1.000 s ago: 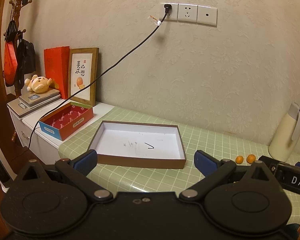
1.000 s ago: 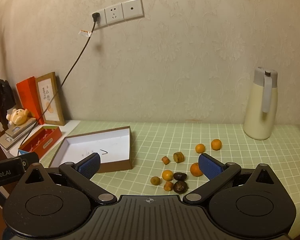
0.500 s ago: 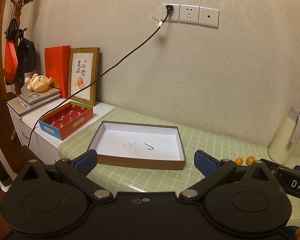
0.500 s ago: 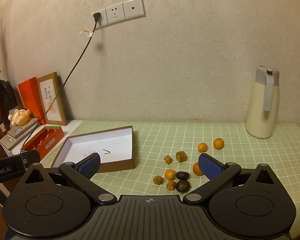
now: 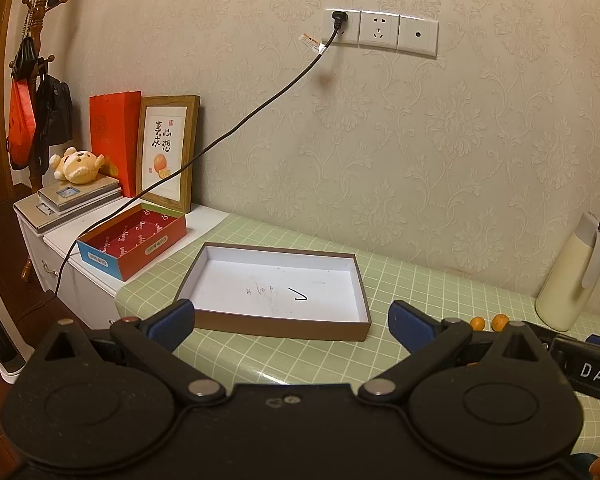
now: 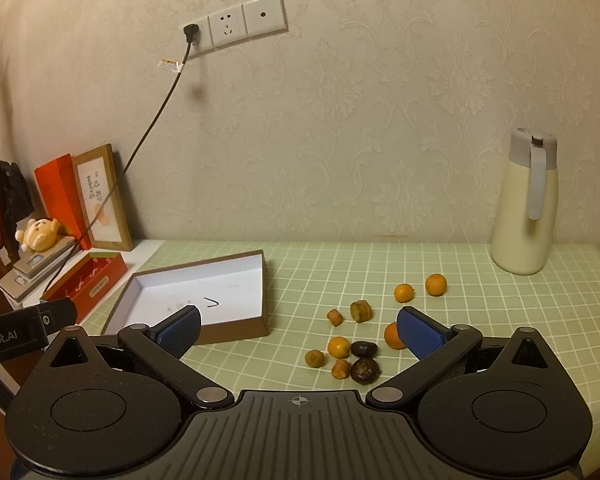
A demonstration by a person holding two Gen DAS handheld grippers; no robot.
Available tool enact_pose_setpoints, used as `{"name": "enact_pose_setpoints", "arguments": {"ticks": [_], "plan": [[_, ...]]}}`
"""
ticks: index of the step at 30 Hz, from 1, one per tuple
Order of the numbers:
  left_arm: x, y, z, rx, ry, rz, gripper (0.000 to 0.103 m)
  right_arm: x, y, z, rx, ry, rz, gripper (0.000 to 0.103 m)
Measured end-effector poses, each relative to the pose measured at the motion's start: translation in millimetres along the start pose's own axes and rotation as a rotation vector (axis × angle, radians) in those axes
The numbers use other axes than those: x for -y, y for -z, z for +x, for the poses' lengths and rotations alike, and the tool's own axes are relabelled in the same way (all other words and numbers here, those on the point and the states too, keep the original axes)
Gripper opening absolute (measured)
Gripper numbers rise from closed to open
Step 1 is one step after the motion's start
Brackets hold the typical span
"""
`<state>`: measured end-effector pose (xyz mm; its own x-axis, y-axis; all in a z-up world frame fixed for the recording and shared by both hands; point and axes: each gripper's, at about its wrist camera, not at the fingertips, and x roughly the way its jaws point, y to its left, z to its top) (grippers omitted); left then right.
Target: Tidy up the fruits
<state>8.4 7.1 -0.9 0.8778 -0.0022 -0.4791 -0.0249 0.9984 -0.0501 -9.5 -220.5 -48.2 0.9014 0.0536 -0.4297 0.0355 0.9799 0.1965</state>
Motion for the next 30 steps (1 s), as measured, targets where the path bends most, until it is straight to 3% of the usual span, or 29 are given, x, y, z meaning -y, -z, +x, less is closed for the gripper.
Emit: {"name": "enact_pose_setpoints", "arguments": {"ticks": [30], "plan": [[2.3,-0.5,1.7,0.011,0.014,0.012,0.097,5.6,-0.3,-0.5,0.009,-0.023,0.018,0.103]]}}
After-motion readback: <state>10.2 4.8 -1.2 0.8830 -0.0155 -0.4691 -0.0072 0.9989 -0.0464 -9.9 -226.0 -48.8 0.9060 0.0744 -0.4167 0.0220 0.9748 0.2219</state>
